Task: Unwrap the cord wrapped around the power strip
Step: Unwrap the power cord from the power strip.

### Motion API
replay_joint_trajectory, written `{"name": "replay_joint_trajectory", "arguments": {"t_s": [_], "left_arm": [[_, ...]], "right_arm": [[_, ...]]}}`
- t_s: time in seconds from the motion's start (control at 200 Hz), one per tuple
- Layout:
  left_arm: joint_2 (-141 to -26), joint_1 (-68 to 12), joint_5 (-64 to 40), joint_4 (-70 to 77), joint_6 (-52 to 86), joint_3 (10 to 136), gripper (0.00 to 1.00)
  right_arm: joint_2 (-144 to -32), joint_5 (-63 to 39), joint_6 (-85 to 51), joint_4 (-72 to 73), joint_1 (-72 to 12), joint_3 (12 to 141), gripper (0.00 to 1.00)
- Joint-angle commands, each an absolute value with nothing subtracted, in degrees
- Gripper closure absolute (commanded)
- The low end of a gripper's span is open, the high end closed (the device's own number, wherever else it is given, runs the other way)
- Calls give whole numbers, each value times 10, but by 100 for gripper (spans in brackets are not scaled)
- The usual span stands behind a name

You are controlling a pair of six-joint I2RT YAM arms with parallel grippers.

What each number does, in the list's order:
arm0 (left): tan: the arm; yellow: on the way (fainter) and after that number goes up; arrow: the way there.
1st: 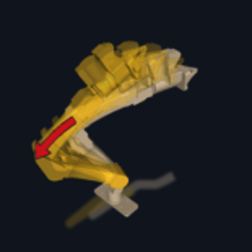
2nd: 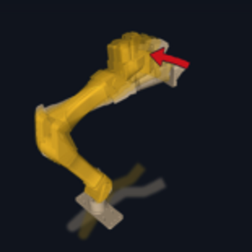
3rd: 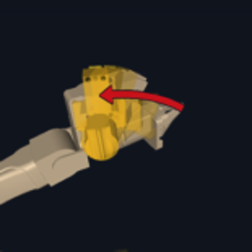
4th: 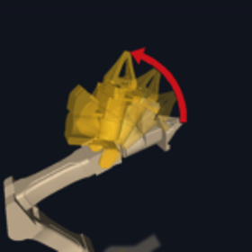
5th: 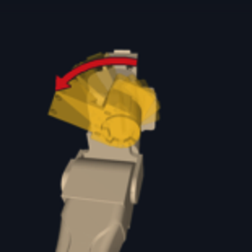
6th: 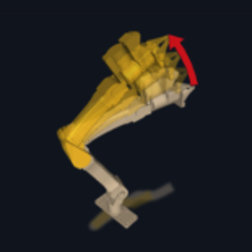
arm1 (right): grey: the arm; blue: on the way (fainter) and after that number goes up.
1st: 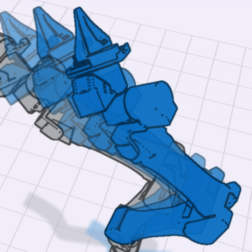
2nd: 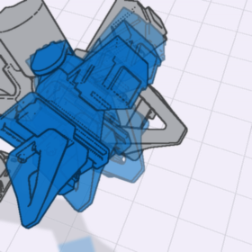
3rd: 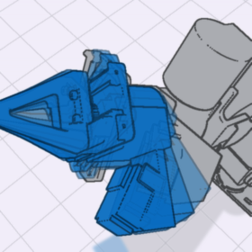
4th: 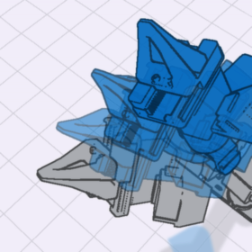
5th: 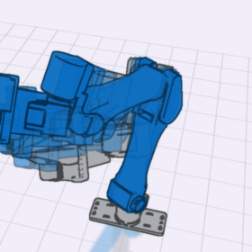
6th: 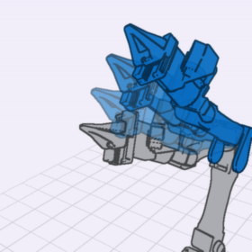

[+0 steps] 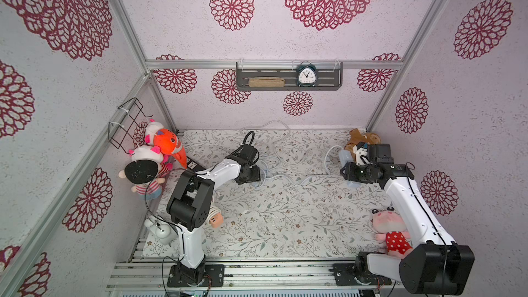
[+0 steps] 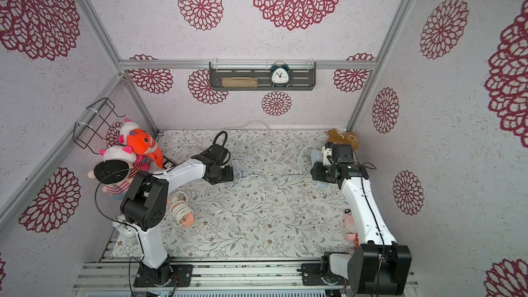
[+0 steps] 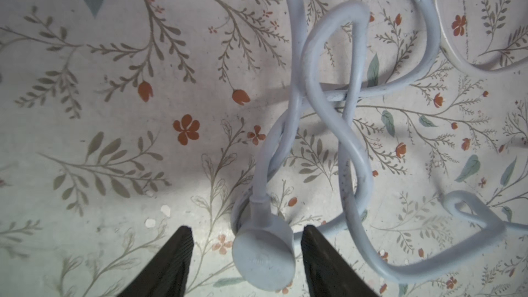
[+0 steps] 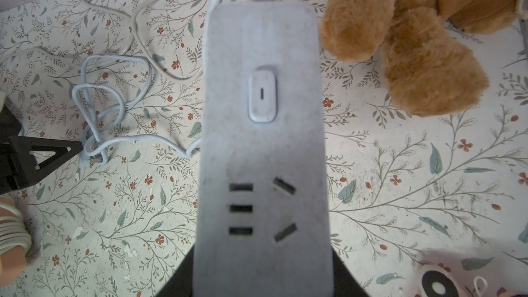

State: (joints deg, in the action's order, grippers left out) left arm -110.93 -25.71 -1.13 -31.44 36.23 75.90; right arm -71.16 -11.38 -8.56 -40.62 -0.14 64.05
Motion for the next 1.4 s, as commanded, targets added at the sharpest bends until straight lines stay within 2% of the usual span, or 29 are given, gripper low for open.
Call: {"name": "replay_joint_trajectory", "arguments": {"t_s": [0.0, 0.23, 0.32, 0.445, 0.55, 0.72, 0.921, 1.211, 1.396], "left_arm": [[-1141, -257, -33, -284, 372, 754, 39], [-1151, -256, -44, -280, 376, 751, 49], [-1150, -256, -37, -289, 376, 751, 58], [-1131, -256, -24, -313, 371, 754, 65], [-1077, -256, -23, -352, 353, 766, 67], [-1005, -233, -53, -395, 323, 763, 82], [-919, -159, -150, -383, 309, 724, 84], [-810, 24, -321, -310, 334, 661, 90], [-809, 74, -319, -323, 328, 669, 100]], "right_arm": [[-690, -124, -82, -388, 3, 645, 100], [-691, -125, -82, -385, 3, 641, 100], [-693, -124, -81, -384, 3, 638, 100], [-697, -105, -77, -384, 4, 635, 100], [-700, -56, -77, -383, 4, 632, 100], [-702, -22, -82, -372, 30, 630, 100], [-705, -15, -90, -354, 81, 629, 100], [-712, -19, -82, -323, 192, 582, 100], [-709, -26, -82, -307, 249, 557, 100]]}}
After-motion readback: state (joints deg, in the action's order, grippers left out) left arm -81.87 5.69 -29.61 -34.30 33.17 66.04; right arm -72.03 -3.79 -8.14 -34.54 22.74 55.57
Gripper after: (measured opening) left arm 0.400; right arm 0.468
